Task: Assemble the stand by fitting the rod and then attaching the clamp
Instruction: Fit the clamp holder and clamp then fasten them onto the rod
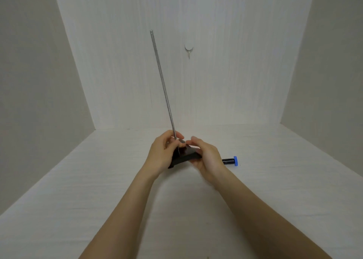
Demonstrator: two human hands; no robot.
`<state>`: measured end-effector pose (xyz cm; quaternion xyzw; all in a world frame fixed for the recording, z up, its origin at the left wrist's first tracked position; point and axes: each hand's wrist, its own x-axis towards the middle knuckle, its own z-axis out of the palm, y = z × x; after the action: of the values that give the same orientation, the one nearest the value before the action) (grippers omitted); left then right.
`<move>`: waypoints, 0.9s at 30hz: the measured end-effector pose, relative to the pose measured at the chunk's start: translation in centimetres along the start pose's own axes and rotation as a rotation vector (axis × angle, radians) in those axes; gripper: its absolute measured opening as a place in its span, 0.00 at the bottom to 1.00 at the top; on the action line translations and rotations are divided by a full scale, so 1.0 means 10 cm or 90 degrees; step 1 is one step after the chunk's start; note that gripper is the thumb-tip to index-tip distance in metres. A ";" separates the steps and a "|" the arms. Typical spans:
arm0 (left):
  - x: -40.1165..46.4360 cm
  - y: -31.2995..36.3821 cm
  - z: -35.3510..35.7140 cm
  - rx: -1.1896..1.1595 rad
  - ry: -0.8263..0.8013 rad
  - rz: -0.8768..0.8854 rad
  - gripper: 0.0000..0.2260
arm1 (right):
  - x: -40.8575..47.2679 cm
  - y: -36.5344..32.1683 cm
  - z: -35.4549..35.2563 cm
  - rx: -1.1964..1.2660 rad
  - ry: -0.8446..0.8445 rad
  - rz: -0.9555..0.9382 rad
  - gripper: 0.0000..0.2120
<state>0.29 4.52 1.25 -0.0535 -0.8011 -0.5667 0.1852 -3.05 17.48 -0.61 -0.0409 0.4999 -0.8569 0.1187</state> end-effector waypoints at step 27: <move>-0.10 -0.48 0.15 0.102 0.001 0.058 0.10 | -0.03 0.18 -0.01 -0.893 -0.011 -0.144 0.16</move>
<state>-0.52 4.33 -3.80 -0.0748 -0.8403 -0.4919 0.2152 -2.48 16.76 -2.20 -0.1663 0.9254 -0.3400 -0.0214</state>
